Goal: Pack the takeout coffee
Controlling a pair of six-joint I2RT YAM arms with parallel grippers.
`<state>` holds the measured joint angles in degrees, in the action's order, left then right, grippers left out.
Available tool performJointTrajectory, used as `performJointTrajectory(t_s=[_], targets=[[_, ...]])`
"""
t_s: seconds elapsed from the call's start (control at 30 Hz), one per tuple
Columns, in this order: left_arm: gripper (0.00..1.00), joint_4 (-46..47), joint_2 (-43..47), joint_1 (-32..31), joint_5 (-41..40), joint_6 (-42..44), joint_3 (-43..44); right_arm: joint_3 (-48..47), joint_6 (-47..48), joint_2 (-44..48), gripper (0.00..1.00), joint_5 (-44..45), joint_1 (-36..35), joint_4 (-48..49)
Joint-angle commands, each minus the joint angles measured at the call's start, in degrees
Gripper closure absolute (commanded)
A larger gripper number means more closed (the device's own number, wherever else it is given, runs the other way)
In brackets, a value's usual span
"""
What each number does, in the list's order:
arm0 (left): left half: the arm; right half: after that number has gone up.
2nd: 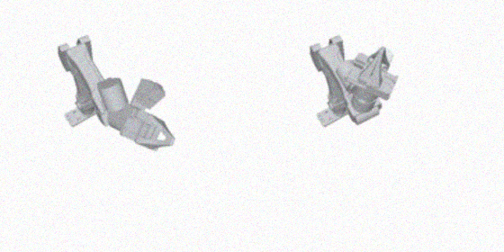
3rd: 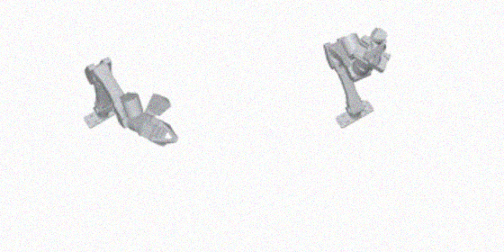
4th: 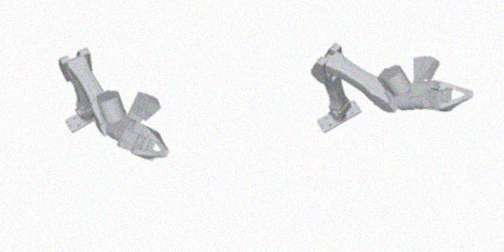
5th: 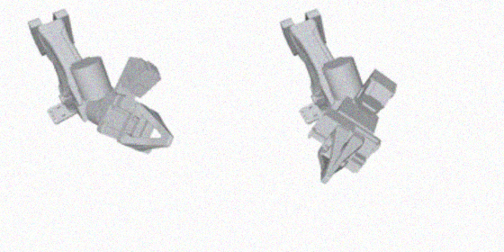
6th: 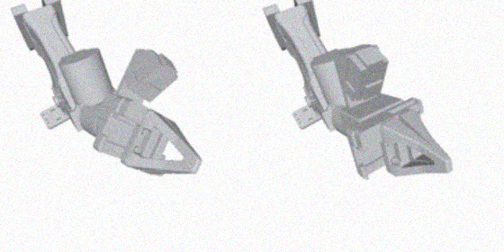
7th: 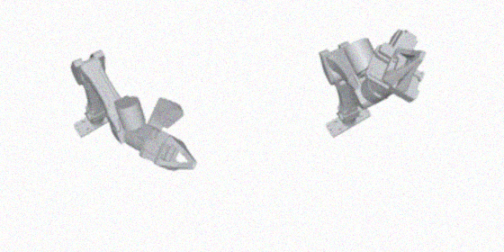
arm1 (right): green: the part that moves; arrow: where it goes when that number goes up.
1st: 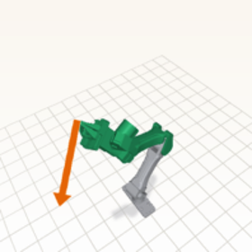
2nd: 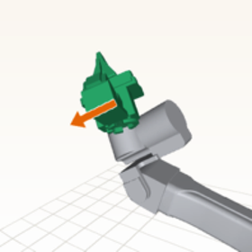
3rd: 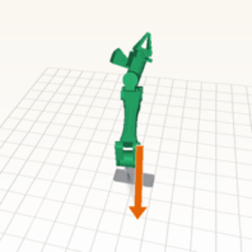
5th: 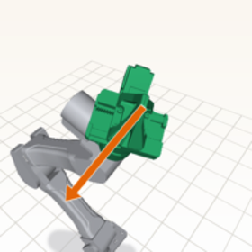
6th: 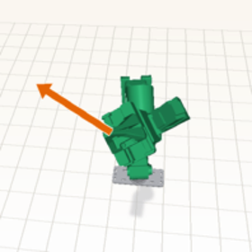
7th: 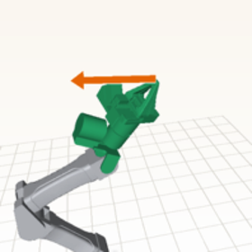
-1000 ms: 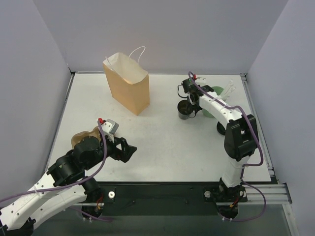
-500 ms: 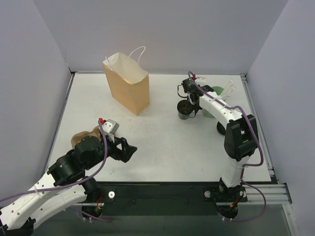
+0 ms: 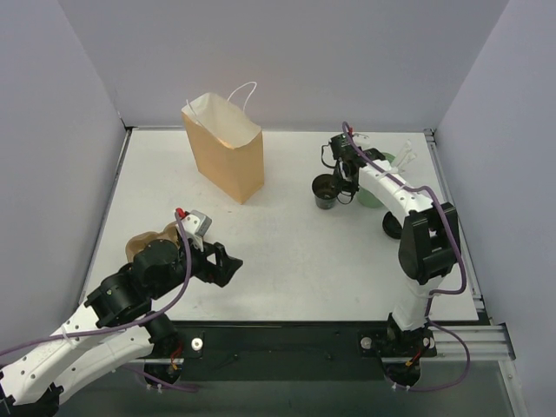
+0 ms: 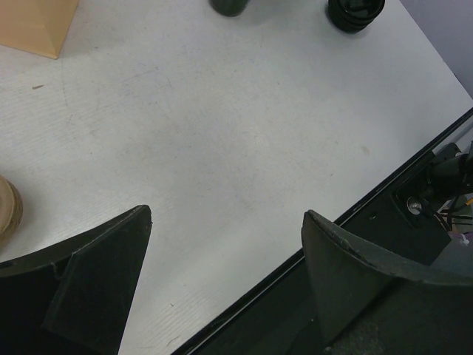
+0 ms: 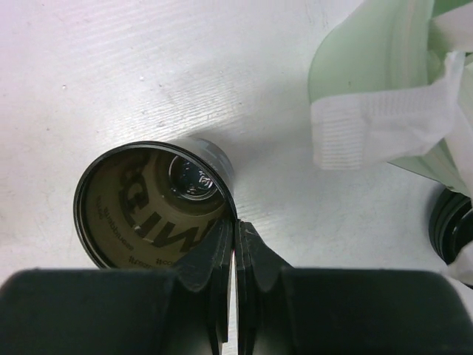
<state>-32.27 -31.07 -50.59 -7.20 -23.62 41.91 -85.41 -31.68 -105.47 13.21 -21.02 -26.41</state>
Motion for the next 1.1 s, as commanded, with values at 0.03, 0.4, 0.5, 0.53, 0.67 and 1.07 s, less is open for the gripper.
performJointTrajectory(t_s=[0.03, 0.4, 0.5, 0.53, 0.67, 1.07], targets=[[0.08, 2.3, -0.6, -0.3, 0.9, -0.5, 0.8, -0.7, -1.1, 4.2, 1.0, -1.5, 0.2, 1.1], [0.07, 2.3, -1.4, -0.3, 1.6, -0.7, 1.0, -0.4, -2.7, 5.9, 1.0, -4.0, 1.2, 1.6], [0.08, 2.2, -1.3, -0.3, 1.8, -0.7, 0.9, 1.9, -4.0, 7.1, 1.0, -7.5, 1.7, 4.2], [0.07, 2.4, -1.4, -0.3, 1.8, -0.7, 0.9, 4.0, -5.6, 7.6, 1.0, -9.1, 1.9, 5.2], [0.07, 2.4, -1.6, -0.3, 2.1, -0.7, 0.9, 8.8, -9.4, 8.8, 1.0, -18.1, 3.1, 10.1], [0.07, 2.3, -2.1, -0.4, 2.5, -0.7, 1.1, 13.1, -10.2, 12.7, 1.0, -22.5, 5.5, 14.4]])
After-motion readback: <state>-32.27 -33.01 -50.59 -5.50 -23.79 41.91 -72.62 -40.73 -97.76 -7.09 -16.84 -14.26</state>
